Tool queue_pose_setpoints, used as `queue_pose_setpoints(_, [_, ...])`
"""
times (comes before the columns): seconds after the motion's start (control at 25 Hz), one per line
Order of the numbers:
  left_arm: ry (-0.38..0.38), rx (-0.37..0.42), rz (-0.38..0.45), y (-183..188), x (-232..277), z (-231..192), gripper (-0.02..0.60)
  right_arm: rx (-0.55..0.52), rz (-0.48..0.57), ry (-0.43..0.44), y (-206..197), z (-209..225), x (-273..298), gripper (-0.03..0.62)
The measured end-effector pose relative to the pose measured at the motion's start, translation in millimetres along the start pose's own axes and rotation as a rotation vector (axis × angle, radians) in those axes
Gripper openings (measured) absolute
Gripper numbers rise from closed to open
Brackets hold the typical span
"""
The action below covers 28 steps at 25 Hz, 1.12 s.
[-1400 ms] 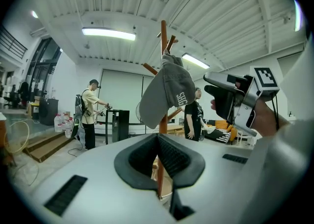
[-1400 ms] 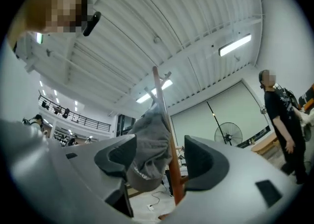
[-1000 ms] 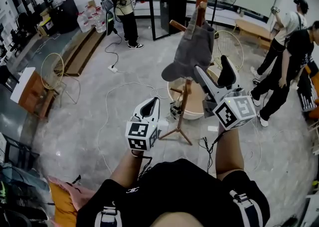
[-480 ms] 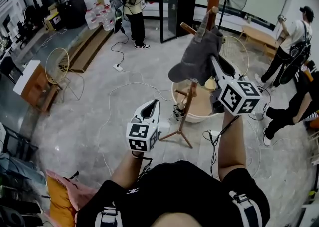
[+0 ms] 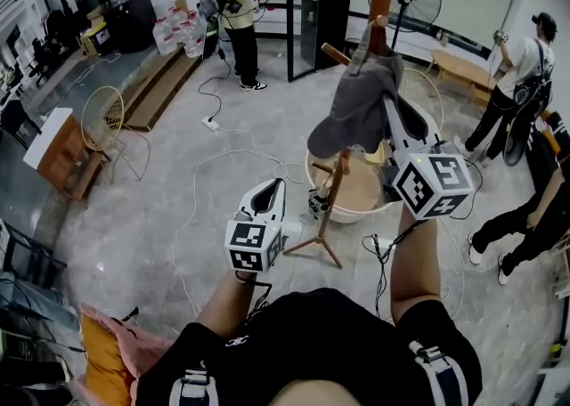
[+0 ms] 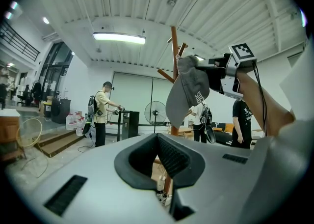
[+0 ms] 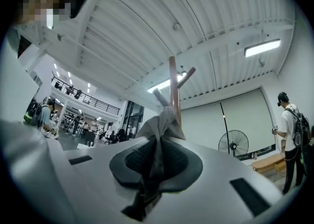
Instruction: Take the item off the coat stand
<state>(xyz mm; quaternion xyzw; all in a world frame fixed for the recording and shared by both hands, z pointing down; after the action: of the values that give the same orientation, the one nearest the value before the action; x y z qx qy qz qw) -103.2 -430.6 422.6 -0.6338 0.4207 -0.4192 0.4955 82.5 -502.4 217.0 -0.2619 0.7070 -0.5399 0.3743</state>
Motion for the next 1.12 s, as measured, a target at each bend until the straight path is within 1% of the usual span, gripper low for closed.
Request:
queue_pose_setpoints(0.12, [0.004,0.0,0.001,2,7,3,0.015,-0.007,0.069,-0.022,18,8,-8,0.04])
queue_pose_setpoints(0.28, [0.001,0.0,0.002,7,4,7,0.015,-0.034,0.174,-0.039,58,6,-27,0.04])
queue_pose_setpoints(0.36, [-0.002,0.0,0.003,6,0,5,0.015,-0.048,0.223,-0.02,72,-3,-37,0.04])
queue_pose_setpoints(0.48, [-0.011,-0.002,0.0,6,-5,6,0.015,-0.036,0.285,0.014,92,-19,-55,0.04])
queue_pose_setpoints(0.6, [-0.026,-0.004,-0.003,7,0,14,0.015,-0.035,0.319,0.023,107,-19,-73,0.04])
queue_pose_setpoints(0.68, [-0.039,-0.004,-0.006,7,4,19,0.015,-0.041,0.317,0.019,106,-20,-84,0.04])
queue_pose_setpoints(0.8, [-0.061,-0.002,-0.014,5,13,25,0.015,-0.045,0.284,-0.006,91,-17,-97,0.04])
queue_pose_setpoints(0.92, [-0.085,-0.001,-0.022,4,21,31,0.015,-0.025,0.216,-0.051,64,-8,-104,0.04])
queue_pose_setpoints(1.12, [-0.128,0.002,-0.035,-2,26,42,0.015,0.018,0.076,-0.117,9,1,-116,0.04])
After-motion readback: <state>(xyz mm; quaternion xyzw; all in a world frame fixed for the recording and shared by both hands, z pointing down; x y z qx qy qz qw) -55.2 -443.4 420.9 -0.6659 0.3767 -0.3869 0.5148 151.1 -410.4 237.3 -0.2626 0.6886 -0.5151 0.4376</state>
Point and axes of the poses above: the fingertips, and each gripper's own axes: x forward along the fingers, z to its right, y out of its top, the point moved 2 cm from there along -x, backward along the fingers, and after that the axes turned 6 degrees about -x, right-handed, at the moved point
